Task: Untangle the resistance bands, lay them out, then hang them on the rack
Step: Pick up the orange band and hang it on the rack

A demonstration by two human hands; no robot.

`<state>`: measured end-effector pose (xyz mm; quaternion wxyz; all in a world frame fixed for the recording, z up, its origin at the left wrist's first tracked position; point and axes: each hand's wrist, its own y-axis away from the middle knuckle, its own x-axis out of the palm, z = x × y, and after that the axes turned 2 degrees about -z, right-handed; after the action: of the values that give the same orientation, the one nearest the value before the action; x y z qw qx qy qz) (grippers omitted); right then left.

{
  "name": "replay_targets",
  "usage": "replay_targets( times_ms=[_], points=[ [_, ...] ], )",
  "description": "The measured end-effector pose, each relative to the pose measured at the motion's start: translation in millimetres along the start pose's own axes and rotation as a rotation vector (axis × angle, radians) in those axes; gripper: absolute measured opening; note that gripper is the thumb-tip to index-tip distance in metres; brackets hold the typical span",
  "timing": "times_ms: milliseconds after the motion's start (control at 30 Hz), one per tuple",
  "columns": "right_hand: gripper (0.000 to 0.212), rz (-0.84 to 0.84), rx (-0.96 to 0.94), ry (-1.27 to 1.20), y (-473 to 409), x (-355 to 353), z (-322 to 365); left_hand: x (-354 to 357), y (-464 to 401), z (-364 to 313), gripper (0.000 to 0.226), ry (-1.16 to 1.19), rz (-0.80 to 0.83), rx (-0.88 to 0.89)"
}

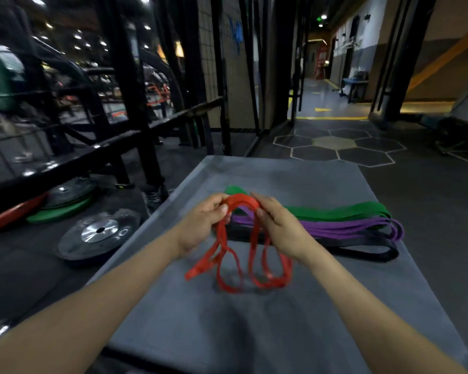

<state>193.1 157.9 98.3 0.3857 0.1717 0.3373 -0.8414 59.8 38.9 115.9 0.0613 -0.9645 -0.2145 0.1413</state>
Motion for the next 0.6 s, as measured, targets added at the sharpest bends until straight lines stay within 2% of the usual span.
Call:
replay_targets(
  times_ms=[133, 233, 300, 400, 600],
  points=[
    [0.045, -0.008, -0.046, -0.148, -28.9, 23.9, 61.5, -38.4, 25.1, -38.9, 0.026, 0.223, -0.198, 0.000],
    [0.042, -0.012, -0.210, -0.171, -46.4, 52.3, 108.6, -73.7, 46.3, -67.0, 0.027, 0.324, -0.281, 0.060],
    [0.032, -0.047, -0.307, -0.165, -60.4, 74.8, 135.9, -98.3, 61.2, -81.1, 0.026, 0.319, -0.365, 0.075],
    [0.026, -0.104, -0.355, -0.140, -81.9, 105.2, 173.3, -133.2, 85.8, -95.3, 0.024, 0.310, -0.507, 0.073],
    [0.028, 0.048, -0.490, -0.051, -104.0, 141.2, 235.5, -190.3, 132.9, -114.7, 0.026, 0.229, -0.687, -0.002]
  ],
)
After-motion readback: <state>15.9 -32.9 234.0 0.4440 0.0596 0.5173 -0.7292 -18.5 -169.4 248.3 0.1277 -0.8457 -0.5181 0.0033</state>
